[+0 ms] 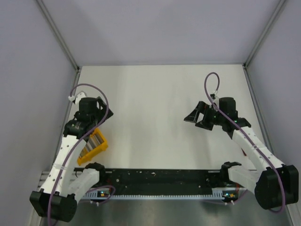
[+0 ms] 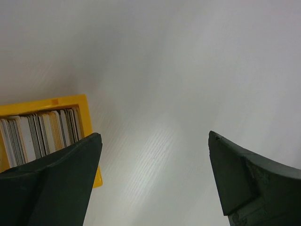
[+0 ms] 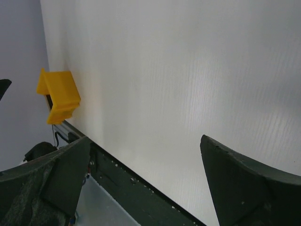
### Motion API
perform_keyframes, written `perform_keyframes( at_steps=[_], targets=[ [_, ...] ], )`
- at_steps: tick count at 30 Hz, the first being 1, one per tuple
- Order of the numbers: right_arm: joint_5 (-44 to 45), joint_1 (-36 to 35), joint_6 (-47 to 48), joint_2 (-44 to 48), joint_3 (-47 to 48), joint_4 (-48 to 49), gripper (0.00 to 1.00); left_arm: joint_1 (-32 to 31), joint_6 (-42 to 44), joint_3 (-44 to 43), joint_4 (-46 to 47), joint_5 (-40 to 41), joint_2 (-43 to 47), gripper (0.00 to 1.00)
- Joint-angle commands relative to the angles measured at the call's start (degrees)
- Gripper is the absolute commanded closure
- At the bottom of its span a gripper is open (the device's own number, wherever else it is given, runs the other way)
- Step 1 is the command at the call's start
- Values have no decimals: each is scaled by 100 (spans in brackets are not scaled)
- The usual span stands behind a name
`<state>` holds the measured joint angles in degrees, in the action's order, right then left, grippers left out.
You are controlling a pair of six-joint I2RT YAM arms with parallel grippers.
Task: Put the credit cards into the card holder
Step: Move the storage box to the center of the board.
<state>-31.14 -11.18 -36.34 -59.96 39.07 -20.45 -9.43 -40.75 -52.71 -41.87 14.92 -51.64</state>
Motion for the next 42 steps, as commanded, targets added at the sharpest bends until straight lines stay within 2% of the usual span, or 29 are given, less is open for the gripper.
perform_keyframes(
  at_steps=[1, 5, 7, 13, 18, 23, 26, 29, 35, 42],
  targets=[
    [55, -112, 92, 230, 163, -135, 1, 20, -319, 190, -576, 99, 101, 2],
    [116, -104, 57, 354, 83, -170, 1, 20, -697, 383, -937, 293, 31, 2],
    [116, -112, 39, 354, 57, -188, 1, 20, -697, 454, -841, 240, -56, 2],
    [108, -112, 30, 257, 39, -249, 1, 20, -671, 314, -1130, 827, -733, 2],
    [99, -112, 13, 117, 31, -258, 1, 47, -600, 577, -824, 785, -944, 2],
    [64, -112, 56, -15, 39, -258, 1, 55, -284, 1008, 72, 65, -1076, 2],
    [107, -112, 118, 19, 66, -284, 1, 55, -398, 1017, 214, -164, -1252, 3],
    [510, -112, 109, 326, 13, -293, 1, 55, -363, 1131, 696, -541, -1244, 5],
    [933, -112, 180, 679, 57, -425, 1, 47, -442, 1122, 1584, -1779, -1471, 10],
    [1382, -112, 302, 846, 48, -565, 1, -199, -556, 587, 2191, -2327, -2358, 13]
  ],
)
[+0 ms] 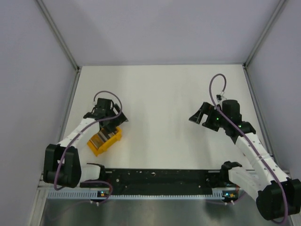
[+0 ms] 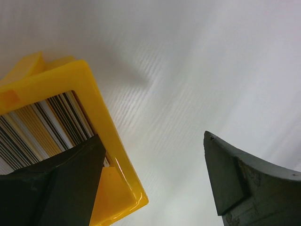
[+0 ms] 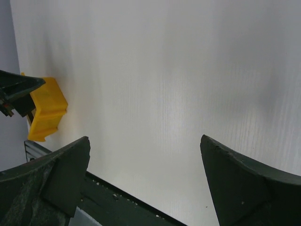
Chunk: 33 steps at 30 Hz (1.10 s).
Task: Put the credit cards into the card holder
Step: Move the storage box to the center of the board.
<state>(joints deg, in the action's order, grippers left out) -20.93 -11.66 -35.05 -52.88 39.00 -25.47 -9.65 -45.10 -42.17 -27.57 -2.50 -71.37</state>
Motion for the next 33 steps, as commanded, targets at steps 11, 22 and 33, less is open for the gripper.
perform_keyframes(
  at_steps=[11, 22, 33],
  targets=[
    [2613, 1119, 191, 243, 529, -1811, 1, -1425, -675, -2601, 1219, -716, -2572, 14],
    [4493, 3712, -212, 155, 705, -2840, 1, -1601, -1018, -3525, 1685, -1068, -3602, 14],
    [3981, 4919, -854, -864, 389, -2568, 1, -1707, -614, -4790, 1677, -1876, -4604, 15]
  ],
)
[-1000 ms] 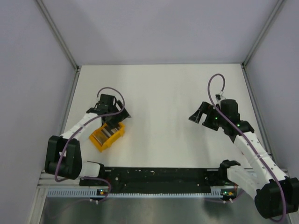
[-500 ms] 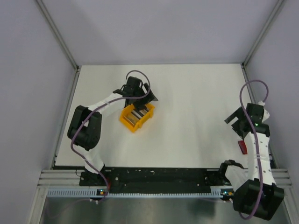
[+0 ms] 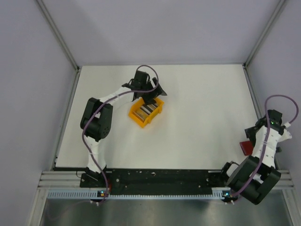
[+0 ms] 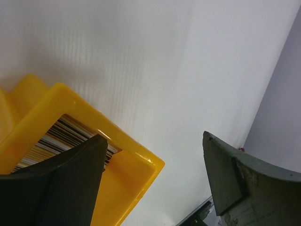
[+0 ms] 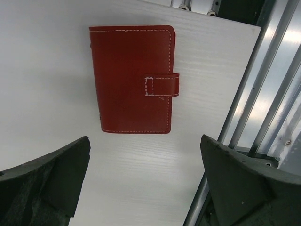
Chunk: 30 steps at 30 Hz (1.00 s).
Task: Put the credit cards into the card holder
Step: Move the storage box to the center of the board, then move the card holder to the center of the board.
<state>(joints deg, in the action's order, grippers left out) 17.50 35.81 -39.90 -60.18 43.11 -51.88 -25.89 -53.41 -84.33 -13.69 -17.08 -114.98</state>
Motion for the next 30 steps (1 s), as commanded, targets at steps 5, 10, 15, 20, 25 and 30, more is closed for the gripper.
perform_keyframes(
  at_steps=[5, 10, 15, 20, 25, 30],
  targets=[
    [228, 180, -545, -564, -92, 239, 1, -100, 208, -908, 508, -743, -674, 15],
    [-8, 172, -397, -977, -645, 1195, 2, -127, 225, -1041, 491, -876, -675, 5],
    [61, 172, -72, -1522, -1015, 1901, 11, -144, 576, -822, 464, -701, -114, 2],
    [-824, 137, 535, -1426, -963, 2015, 12, -171, 928, -602, 377, -402, 519, 2],
    [-2573, -30, 1098, -1549, -1103, 2365, 33, -179, 1253, -444, 113, -182, 1029, 2],
    [-2770, -1152, 1063, -1391, -1314, 2577, 41, -188, 1587, -93, -142, -23, 1565, 2]
  ],
)
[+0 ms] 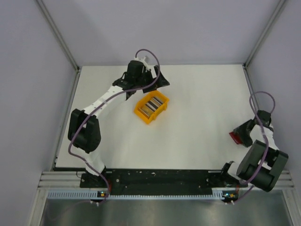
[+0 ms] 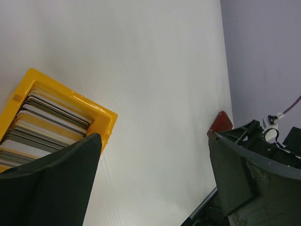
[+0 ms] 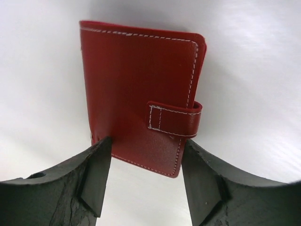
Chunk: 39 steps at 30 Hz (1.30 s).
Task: Put the credit cards into the card holder
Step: Move the card holder to the center of the board.
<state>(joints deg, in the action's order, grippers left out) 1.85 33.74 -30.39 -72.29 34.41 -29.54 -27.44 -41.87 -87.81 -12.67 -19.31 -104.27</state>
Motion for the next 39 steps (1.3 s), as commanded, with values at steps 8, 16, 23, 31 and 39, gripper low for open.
perform_keyframes(
  at_steps=[8, 16, 23, 31, 39],
  targets=[
    [-1309, -3230, -55, -304, -453, 194, 39, -130, 943, 940, -720, 419, 1303, 2],
    [-909, -4420, -212, 968, 55, -543, 33, -332, 1066, 1802, -781, 420, 1998, 2],
    [676, -3201, 24, 1192, 1163, -659, 15, -797, 1084, 2066, -781, 341, 2349, 2],
    [572, -1678, 560, -204, 1481, -360, 14, -912, 1040, 2417, -659, 103, 2780, 2],
    [-350, -1519, 956, -1102, 1542, 79, 16, -903, 970, 2637, -526, 6, 2886, 2]
  ],
)
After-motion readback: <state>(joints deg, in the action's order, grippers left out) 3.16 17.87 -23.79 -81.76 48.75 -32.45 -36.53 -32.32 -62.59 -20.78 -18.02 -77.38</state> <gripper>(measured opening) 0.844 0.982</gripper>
